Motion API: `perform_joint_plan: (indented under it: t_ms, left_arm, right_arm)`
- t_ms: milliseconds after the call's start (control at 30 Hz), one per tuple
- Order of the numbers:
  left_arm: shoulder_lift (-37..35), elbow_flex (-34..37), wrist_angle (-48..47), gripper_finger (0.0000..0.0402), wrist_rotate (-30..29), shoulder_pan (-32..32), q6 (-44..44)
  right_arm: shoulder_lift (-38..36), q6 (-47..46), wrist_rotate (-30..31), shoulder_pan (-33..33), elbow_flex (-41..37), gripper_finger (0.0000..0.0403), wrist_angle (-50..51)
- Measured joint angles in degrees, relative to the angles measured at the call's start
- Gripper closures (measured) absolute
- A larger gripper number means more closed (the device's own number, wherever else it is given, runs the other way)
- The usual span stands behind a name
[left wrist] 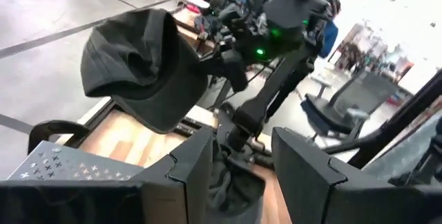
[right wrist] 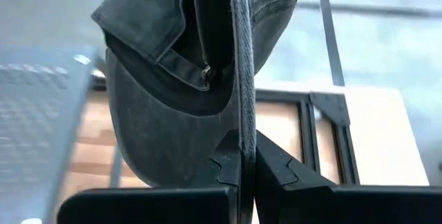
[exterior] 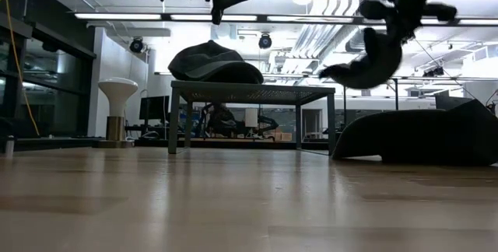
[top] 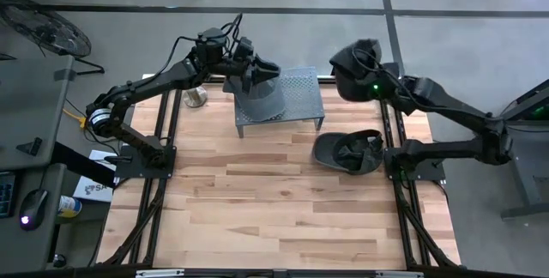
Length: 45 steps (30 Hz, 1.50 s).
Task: Pick & Place hat
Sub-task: Put the top black cap on the shelf
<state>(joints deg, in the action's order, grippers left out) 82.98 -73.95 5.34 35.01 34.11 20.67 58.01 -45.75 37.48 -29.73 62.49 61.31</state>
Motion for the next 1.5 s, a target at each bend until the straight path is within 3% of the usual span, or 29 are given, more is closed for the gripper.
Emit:
perform_joint_plan:
  t_ms: [200,333,467,700,900,1100,1300,1500]
  left_arm:
    - [0.0,0.0,3.52,0.0255,-4.29,-1.22,3.71]
    - [0.0,0.0,7.24,0.0255,-5.14,-2.43,3.62]
    - [0.0,-0.02,8.85,0.0255,-5.32,-3.1,5.25]
    - [-0.11,-0.02,11.33,0.0255,-6.04,-3.04,10.05]
    - [-0.17,-0.21,16.3,0.0255,-8.03,-3.04,20.59]
    - [-0.21,-5.46,13.28,0.0255,-10.41,-3.35,26.13]
    - [-0.09,-11.86,-0.8,0.0255,-16.7,-3.85,28.63]
    - [0.61,-13.06,-2.79,0.0255,-19.23,-3.8,34.41]
  right_arm:
    - [4.44,5.67,7.13,7.88,9.81,0.0398,0.57]
    - [7.59,14.26,12.52,13.48,14.24,0.0398,-0.09]
    - [11.0,19.07,21.19,18.21,17.26,0.0398,0.77]
    - [17.93,35.55,36.11,26.98,19.57,0.0398,0.13]
    - [23.89,49.82,51.27,32.03,19.83,0.0398,-0.69]
    - [26.67,63.75,52.48,33.83,19.84,0.0398,-3.91]
    - [26.13,70.43,52.49,34.31,19.84,0.0398,-4.86]
    - [23.44,79.21,52.58,34.45,19.85,0.0398,-8.59]
